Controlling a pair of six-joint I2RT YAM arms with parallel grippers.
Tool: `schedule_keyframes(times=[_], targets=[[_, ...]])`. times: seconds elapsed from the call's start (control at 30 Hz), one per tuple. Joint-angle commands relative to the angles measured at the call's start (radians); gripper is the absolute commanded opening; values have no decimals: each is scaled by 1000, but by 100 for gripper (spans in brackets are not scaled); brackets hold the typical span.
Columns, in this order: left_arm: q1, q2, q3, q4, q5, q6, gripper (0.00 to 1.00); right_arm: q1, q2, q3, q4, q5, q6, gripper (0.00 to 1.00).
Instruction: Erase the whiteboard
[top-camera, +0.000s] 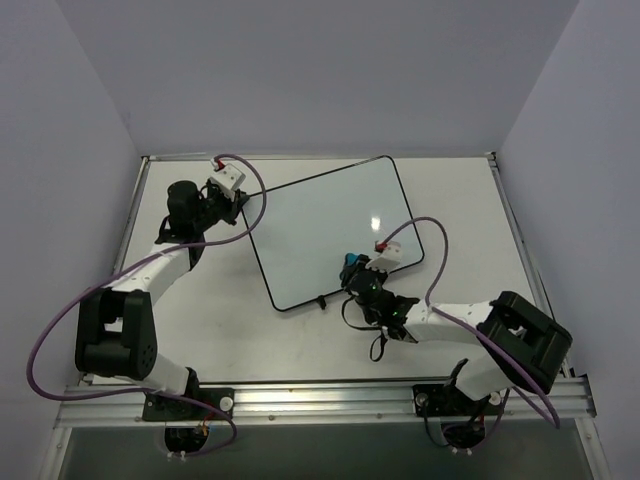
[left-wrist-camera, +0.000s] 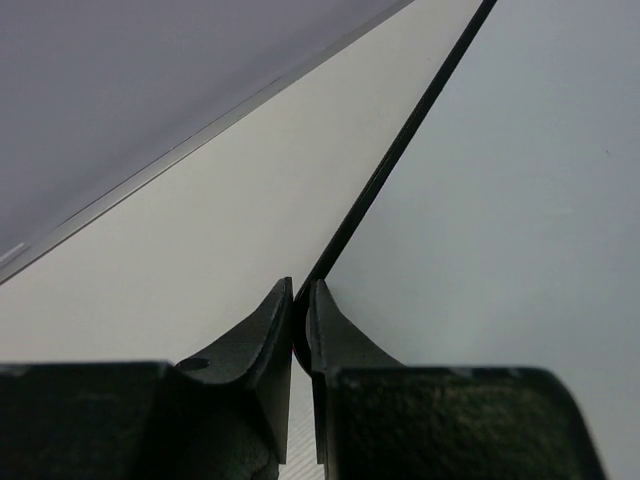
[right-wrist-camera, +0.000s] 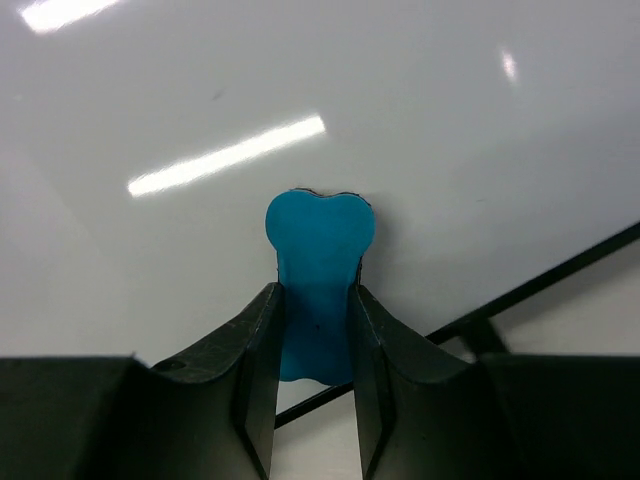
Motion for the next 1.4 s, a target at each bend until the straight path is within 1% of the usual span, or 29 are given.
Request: schedule_keyframes(times=[0.0, 0.03, 0.13, 0.2, 0.27, 0.33, 0.37, 0.4, 0.43, 0.47, 0.6, 0.77, 0.87, 1.0, 1.13, 1.23, 1.37], targets=[[-8, -7, -41, -52, 7, 11, 2, -136, -71, -92, -166, 26, 74, 0], [-8, -8, -42, -52, 7, 11, 2, -187, -88, -100, -167, -4, 68, 0], [-10, -11, -45, -48, 10, 10, 2, -257, -145, -120, -163, -44, 34, 0], [-11, -14, -45, -45, 13, 8, 2, -279, -165, -124, -132, -88, 2, 0], [-13, -17, -45, -43, 12, 11, 2, -299, -147, -112, -101, -141, -55, 0], [-16, -28, -47, -46, 10, 13, 2, -304, -116, -77, -63, -191, -104, 0], [-20, -33, -48, -45, 9, 16, 2, -304, -75, -63, -46, -259, -163, 0], [-22, -42, -48, -46, 7, 17, 2, -299, -55, -49, -26, -298, -188, 0], [-25, -48, -50, -49, 4, 19, 2, -289, -32, -20, 7, -324, -210, 0], [-30, -53, -53, -48, 1, 22, 2, -241, 7, -5, 18, -334, -245, 0], [-40, -73, -62, -48, -8, 26, 2, -120, 93, 109, 14, -291, -297, 0], [-63, -74, -68, -49, -25, 37, 2, -55, 145, 218, 45, -294, -333, 0], [-66, -76, -77, -39, -30, 40, 2, -52, 174, 285, -4, -274, -356, 0], [-68, -79, -87, -28, -30, 39, 2, -121, 193, 298, -61, -268, -357, 0], [-68, -79, -88, -25, -36, 42, 2, -250, 148, 252, -98, -269, -325, 0], [-68, -85, -87, -23, -33, 43, 2, -285, 107, 216, -103, -255, -337, 0], [-71, -97, -82, -25, -31, 46, 2, -287, 84, 200, -103, -269, -347, 0]])
